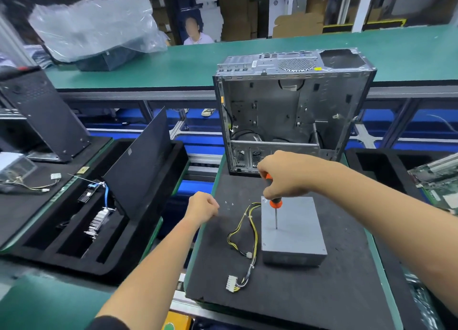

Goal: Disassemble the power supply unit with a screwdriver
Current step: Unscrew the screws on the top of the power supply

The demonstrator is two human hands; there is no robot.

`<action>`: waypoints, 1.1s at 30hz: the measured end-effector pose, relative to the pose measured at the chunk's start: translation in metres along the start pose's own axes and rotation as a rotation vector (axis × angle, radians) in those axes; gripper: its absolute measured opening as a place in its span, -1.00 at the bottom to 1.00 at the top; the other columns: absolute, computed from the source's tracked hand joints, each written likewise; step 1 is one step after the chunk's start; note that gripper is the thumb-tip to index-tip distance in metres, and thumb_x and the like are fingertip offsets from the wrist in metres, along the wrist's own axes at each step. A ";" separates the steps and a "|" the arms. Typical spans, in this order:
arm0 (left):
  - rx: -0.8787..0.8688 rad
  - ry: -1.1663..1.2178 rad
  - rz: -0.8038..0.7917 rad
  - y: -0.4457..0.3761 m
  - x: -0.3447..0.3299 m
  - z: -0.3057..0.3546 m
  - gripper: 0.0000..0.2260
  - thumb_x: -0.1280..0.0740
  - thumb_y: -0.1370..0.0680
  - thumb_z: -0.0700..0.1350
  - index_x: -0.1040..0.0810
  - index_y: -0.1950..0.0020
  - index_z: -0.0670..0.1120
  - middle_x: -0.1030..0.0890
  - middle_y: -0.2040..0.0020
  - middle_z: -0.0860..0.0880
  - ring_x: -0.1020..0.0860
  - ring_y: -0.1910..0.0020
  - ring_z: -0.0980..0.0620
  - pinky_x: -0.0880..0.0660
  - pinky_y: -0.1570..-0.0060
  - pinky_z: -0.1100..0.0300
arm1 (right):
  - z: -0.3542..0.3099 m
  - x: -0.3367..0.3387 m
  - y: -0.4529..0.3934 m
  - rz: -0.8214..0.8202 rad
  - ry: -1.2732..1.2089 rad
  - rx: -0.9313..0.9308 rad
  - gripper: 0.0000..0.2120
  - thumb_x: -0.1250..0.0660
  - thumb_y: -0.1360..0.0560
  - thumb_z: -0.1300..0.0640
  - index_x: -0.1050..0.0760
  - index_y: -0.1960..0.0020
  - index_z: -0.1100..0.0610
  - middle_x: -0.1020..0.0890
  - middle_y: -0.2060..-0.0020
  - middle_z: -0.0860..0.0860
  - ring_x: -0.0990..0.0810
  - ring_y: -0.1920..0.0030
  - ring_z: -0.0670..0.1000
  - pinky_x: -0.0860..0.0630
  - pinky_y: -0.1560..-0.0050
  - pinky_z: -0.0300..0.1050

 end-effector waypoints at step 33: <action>-0.352 -0.094 -0.102 -0.015 -0.019 0.058 -0.81 -0.30 -0.43 -0.31 -0.56 0.14 -0.01 -0.58 0.24 0.01 -0.50 0.33 0.13 -0.44 0.32 0.32 | -0.008 0.001 -0.007 0.068 -0.004 -0.018 -0.74 -0.39 -0.38 0.06 -0.31 0.29 0.10 -0.52 0.38 0.02 -0.58 0.41 0.07 -0.40 0.47 -0.20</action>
Point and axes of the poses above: each hand's wrist, its own y-axis away from the middle knuckle, its own x-axis out of the back of the hand, z = x × y, the point moved 7 cm from there along -y, towards the middle knuckle
